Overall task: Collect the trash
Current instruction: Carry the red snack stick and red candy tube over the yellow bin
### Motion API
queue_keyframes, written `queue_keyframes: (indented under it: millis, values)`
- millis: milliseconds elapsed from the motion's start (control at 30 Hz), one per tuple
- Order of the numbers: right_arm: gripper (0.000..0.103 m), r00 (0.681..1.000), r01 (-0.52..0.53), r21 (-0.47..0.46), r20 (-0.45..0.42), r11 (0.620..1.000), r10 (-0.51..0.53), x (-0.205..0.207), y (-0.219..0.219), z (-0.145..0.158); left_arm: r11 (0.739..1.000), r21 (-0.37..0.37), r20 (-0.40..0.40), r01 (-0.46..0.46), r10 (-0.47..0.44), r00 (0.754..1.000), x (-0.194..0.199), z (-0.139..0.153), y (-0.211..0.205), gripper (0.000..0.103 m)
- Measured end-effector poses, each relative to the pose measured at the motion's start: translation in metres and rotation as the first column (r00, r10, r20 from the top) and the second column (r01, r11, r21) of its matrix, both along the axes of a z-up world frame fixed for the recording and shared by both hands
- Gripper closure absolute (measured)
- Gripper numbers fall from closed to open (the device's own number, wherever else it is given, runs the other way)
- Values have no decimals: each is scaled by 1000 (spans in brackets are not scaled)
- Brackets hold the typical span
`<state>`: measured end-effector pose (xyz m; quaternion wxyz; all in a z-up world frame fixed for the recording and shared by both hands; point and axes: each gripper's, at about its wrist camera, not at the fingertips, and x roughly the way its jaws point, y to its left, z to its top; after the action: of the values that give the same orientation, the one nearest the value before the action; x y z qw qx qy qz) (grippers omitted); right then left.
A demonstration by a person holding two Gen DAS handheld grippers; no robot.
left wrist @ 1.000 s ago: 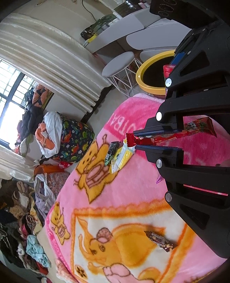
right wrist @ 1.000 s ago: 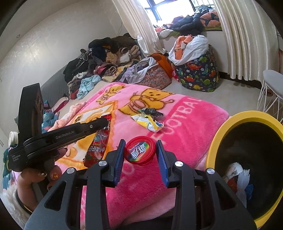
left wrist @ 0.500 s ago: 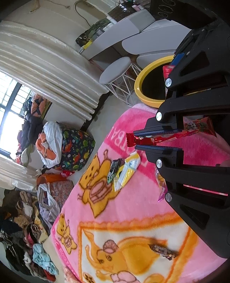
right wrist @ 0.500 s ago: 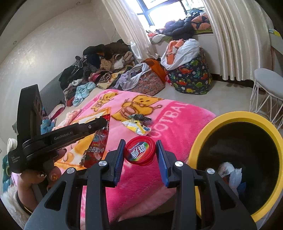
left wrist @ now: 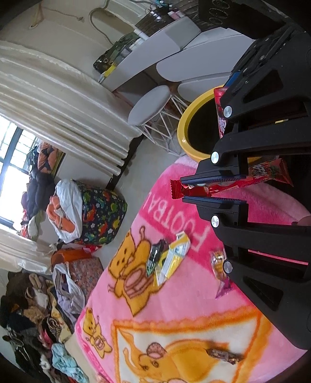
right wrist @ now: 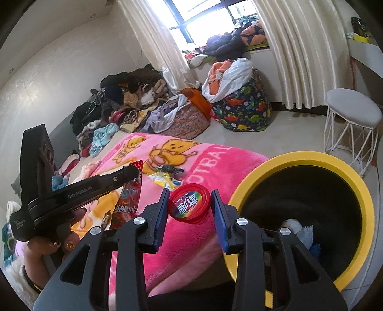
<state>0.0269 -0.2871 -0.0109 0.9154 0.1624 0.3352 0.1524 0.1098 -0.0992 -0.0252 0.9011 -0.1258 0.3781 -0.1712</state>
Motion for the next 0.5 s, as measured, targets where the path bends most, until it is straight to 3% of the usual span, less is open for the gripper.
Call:
queue_keyframes:
  millis: [500]
  values:
    - [70,994,107,19,0,994,-107,-2,-41,-5,997,9,1,72,-72,997,0,-3,-37,97]
